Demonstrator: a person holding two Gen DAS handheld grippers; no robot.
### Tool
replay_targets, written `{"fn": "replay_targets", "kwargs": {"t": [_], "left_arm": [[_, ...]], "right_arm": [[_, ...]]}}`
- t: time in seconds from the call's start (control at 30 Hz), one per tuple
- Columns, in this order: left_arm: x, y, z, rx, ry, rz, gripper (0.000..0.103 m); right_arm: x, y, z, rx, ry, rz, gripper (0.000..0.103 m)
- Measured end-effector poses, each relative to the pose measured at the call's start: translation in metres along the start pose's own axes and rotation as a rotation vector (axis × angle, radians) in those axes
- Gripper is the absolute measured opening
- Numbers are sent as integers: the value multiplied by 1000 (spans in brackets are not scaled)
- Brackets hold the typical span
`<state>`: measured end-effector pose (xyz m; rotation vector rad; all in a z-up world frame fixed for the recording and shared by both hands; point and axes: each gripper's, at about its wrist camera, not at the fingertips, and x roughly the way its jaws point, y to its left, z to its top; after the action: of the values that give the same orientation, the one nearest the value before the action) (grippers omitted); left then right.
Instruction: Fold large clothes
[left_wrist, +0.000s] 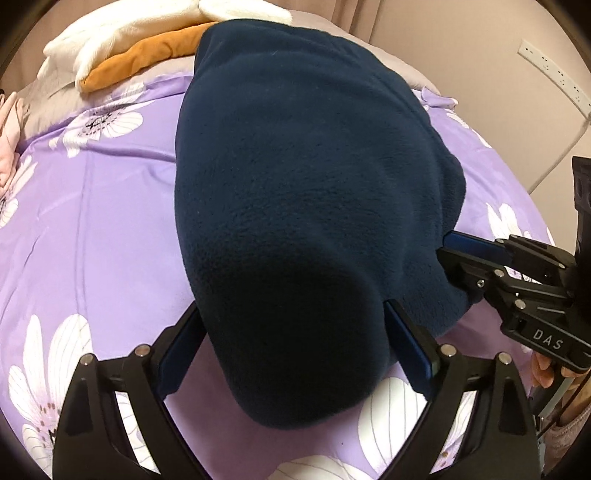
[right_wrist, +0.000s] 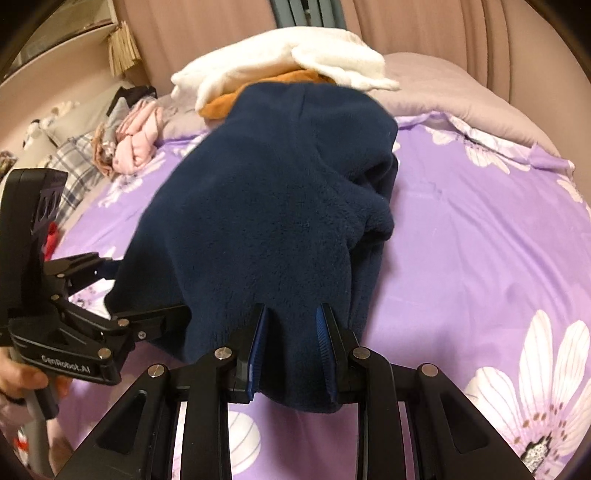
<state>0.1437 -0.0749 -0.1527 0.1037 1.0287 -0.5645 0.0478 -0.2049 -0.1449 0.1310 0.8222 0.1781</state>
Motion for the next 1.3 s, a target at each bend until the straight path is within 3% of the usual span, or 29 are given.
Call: {"fn": "replay_targets", "kwargs": {"t": [0.23, 0.33, 0.8, 0.97, 1.1, 1.3], "left_arm": [[-29, -11, -7, 4, -49, 20, 93], [-46, -21, -10, 45, -87, 62, 93], [-102, -39, -23, 75, -221, 169, 95], [-110, -40, -25, 73, -248, 178, 96], [-115, -39, -26, 68, -263, 183, 98], [-125, -37, -27, 55, -287, 186, 100]], "right_arm": [[-19, -5, -5, 77, -47, 57, 27], [-27, -3, -7, 99, -67, 60, 39], [-52, 7, -5, 80, -99, 11, 39], [-62, 15, -7, 56, -109, -17, 40], [-68, 19, -6, 50, -120, -27, 48], [-76, 26, -3, 32, -131, -43, 49]]}}
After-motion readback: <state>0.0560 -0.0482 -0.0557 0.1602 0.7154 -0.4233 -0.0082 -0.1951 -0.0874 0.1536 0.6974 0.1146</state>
